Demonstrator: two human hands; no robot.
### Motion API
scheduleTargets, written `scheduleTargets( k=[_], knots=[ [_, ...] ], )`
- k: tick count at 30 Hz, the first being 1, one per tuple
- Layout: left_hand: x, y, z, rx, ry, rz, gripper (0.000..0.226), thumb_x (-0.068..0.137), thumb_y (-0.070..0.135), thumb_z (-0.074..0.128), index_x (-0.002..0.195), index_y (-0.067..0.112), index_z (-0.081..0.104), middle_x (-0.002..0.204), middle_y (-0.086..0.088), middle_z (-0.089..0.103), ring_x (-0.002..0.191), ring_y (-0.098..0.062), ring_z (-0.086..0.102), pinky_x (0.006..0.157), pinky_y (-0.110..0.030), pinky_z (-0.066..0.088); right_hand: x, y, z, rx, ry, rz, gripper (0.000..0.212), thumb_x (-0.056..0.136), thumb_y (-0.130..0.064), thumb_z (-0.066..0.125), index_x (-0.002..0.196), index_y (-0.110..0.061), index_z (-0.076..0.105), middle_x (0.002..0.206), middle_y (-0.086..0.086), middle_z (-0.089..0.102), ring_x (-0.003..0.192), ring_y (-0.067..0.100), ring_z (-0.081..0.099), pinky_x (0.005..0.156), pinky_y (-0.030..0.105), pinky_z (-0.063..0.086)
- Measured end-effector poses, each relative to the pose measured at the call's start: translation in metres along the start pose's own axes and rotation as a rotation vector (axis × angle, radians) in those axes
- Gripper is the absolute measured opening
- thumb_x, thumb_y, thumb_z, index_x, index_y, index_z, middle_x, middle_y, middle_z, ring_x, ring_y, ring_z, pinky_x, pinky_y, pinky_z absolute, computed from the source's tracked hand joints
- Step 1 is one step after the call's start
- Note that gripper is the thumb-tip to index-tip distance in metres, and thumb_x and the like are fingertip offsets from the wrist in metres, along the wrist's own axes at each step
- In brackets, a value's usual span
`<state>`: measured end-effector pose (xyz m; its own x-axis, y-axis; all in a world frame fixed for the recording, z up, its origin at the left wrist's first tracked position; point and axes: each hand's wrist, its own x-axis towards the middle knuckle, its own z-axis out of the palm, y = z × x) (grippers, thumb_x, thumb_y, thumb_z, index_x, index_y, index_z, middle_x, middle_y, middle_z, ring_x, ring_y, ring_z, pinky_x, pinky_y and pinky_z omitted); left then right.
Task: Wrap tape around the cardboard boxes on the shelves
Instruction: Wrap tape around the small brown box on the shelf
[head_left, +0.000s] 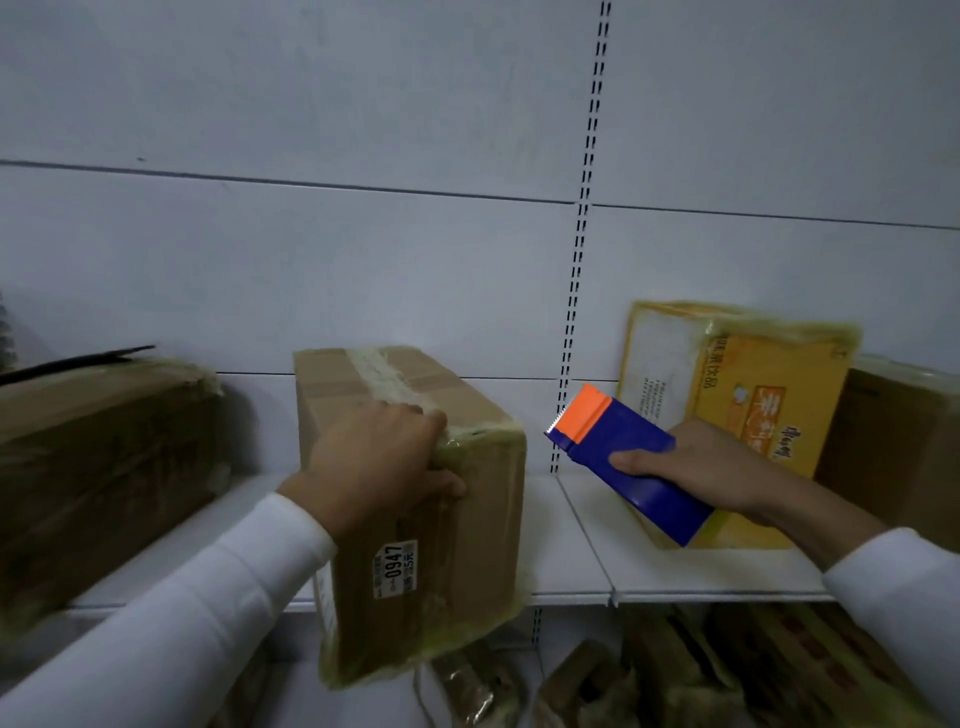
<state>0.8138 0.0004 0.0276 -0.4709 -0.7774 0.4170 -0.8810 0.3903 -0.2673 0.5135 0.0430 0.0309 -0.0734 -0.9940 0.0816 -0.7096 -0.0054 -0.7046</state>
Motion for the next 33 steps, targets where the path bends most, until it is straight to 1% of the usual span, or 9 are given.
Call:
scheduleTargets(
  k=[6,10,12,15,20,24,27,30,33],
  knots=[
    [0.005,0.001,-0.006,-0.018,-0.022,0.102,0.062,0.077,0.076,0.044,0.117,0.029,0.051,0.111,0.007,0.063,0.093,-0.016,0.060,0.078,-0.034,0.051,0.004,0.015,-0.015,0.006,-0.026,-0.055,0.033,0.084,-0.043,0.069,0.083,-0.011,0.063,0.069,0.001,0.069,0.049,0.006,0.064,0.048,0.016,0.041],
    [-0.006,0.000,-0.001,-0.057,0.004,0.126,0.081,0.070,0.083,0.033,0.132,0.034,0.047,0.133,0.011,0.056,0.113,-0.019,0.058,0.087,-0.037,0.051,0.015,0.029,-0.019,0.037,-0.069,-0.059,0.036,0.083,-0.042,0.070,0.087,-0.007,0.065,0.069,0.003,0.071,0.052,0.011,0.066,0.050,0.020,0.043],
    [-0.004,-0.003,0.002,-0.067,0.037,0.101,0.087,0.068,0.086,0.029,0.136,0.034,0.046,0.135,0.011,0.055,0.115,-0.021,0.059,0.086,-0.037,0.052,0.022,0.034,-0.018,0.060,-0.081,-0.059,0.040,0.082,-0.043,0.071,0.089,-0.004,0.066,0.072,0.007,0.072,0.058,0.017,0.067,0.053,0.023,0.045],
    [0.007,-0.003,0.006,-0.060,0.037,0.098,0.085,0.069,0.086,0.033,0.134,0.033,0.048,0.130,0.009,0.059,0.110,-0.022,0.061,0.083,-0.037,0.053,0.025,0.042,-0.012,0.102,-0.096,-0.057,0.039,0.080,-0.042,0.072,0.086,-0.004,0.067,0.071,0.007,0.073,0.059,0.018,0.068,0.055,0.024,0.045],
    [0.010,0.001,0.010,-0.042,0.067,0.126,0.073,0.075,0.081,0.044,0.132,0.036,0.043,0.129,0.011,0.058,0.108,-0.019,0.060,0.081,-0.033,0.047,0.007,0.043,-0.015,0.131,-0.118,-0.057,0.028,0.083,-0.037,0.071,0.082,-0.009,0.065,0.059,-0.002,0.071,0.048,0.007,0.065,0.048,0.018,0.043],
    [0.004,0.001,0.004,-0.039,0.073,0.122,0.084,0.074,0.079,0.048,0.140,0.028,0.037,0.140,0.003,0.051,0.123,-0.022,0.051,0.095,-0.036,0.044,-0.019,0.024,-0.036,0.080,-0.069,-0.148,0.029,0.082,-0.036,0.072,0.070,-0.011,0.063,0.057,0.002,0.068,0.047,0.010,0.062,0.053,0.023,0.041],
    [-0.007,-0.002,-0.006,-0.137,0.191,0.103,0.089,0.071,0.082,0.042,0.139,0.023,0.044,0.137,-0.001,0.055,0.120,-0.023,0.054,0.093,-0.037,0.047,-0.044,0.005,-0.046,0.080,-0.143,-0.234,0.030,0.077,-0.038,0.070,0.071,-0.010,0.061,0.059,0.002,0.067,0.050,0.011,0.062,0.052,0.022,0.043],
    [-0.024,-0.004,-0.015,-0.421,0.337,0.069,0.074,0.077,0.072,0.040,0.127,0.021,0.058,0.122,0.001,0.064,0.105,-0.018,0.062,0.085,-0.033,0.052,-0.063,-0.012,-0.040,0.057,-0.266,-0.306,0.028,0.074,-0.040,0.079,0.070,-0.016,0.064,0.062,0.001,0.068,0.054,0.011,0.064,0.050,0.017,0.044],
    [-0.045,0.002,-0.018,-0.608,0.369,0.068,0.061,0.083,0.062,0.040,0.119,0.019,0.064,0.113,0.003,0.068,0.099,-0.013,0.064,0.085,-0.029,0.052,-0.071,-0.027,-0.022,0.022,-0.325,-0.364,0.031,0.069,-0.047,0.075,0.074,-0.017,0.066,0.068,0.001,0.071,0.060,0.011,0.067,0.053,0.016,0.046]
  ],
)
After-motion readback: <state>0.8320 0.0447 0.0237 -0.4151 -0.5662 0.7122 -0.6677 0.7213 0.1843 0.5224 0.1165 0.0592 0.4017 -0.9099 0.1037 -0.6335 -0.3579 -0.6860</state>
